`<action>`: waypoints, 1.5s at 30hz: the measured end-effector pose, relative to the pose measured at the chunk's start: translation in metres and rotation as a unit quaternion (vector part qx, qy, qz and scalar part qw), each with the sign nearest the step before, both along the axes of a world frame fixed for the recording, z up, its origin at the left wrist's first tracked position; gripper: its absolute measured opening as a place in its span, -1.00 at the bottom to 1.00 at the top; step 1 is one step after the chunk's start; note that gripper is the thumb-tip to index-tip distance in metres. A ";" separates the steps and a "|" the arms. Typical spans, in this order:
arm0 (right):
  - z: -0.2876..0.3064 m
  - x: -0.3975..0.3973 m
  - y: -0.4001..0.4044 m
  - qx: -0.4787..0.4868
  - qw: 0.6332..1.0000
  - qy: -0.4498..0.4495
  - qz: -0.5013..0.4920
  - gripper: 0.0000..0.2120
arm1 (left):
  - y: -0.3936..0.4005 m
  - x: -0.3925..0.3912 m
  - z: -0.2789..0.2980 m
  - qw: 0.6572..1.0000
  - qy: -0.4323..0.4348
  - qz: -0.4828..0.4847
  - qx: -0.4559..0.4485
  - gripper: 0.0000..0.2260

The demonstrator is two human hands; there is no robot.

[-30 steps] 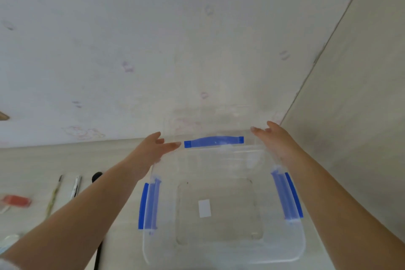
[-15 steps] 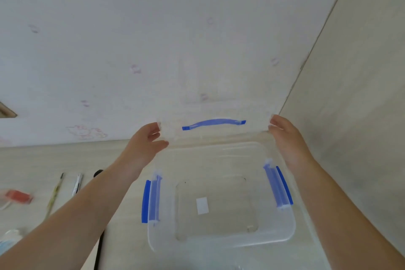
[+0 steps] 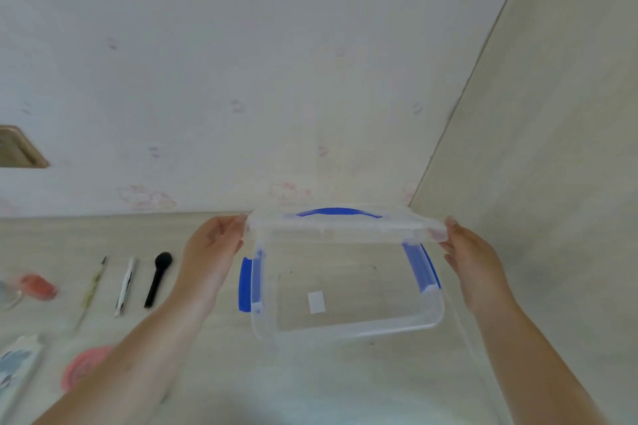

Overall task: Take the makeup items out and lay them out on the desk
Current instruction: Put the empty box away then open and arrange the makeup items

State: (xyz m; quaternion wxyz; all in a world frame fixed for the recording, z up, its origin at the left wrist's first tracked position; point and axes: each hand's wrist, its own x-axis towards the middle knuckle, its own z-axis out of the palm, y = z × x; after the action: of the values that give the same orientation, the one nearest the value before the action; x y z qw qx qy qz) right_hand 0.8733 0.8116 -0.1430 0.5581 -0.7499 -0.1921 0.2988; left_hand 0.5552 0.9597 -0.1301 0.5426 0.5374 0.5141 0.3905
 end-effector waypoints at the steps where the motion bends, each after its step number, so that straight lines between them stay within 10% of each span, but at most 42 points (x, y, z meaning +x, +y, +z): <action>1: -0.003 -0.003 -0.008 -0.004 1.000 -0.002 -0.005 -0.72 | -0.008 -0.003 -0.001 1.000 -0.003 -0.007 0.008 -0.82; 30: -0.053 -0.045 -0.055 -0.006 0.993 -0.116 -0.029 -0.83 | -0.063 -0.024 -0.036 0.989 0.118 -0.072 0.052 -0.74; 39: -0.045 -0.025 -0.032 -0.052 0.989 0.140 0.016 -0.55 | -0.041 -0.020 -0.050 0.980 0.049 -0.041 -0.187 -0.25; 45: -0.049 -0.033 -0.029 -0.035 0.999 0.022 0.008 -0.70 | -0.044 -0.018 -0.052 0.981 -0.016 -0.088 -0.170 -0.77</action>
State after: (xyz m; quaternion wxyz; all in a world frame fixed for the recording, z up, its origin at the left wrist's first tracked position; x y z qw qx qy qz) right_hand 0.8406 0.7822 -0.1916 0.5331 -0.7609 -0.1750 0.3260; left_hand 0.5377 0.9161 -0.1816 0.6665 0.4742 0.5148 0.2568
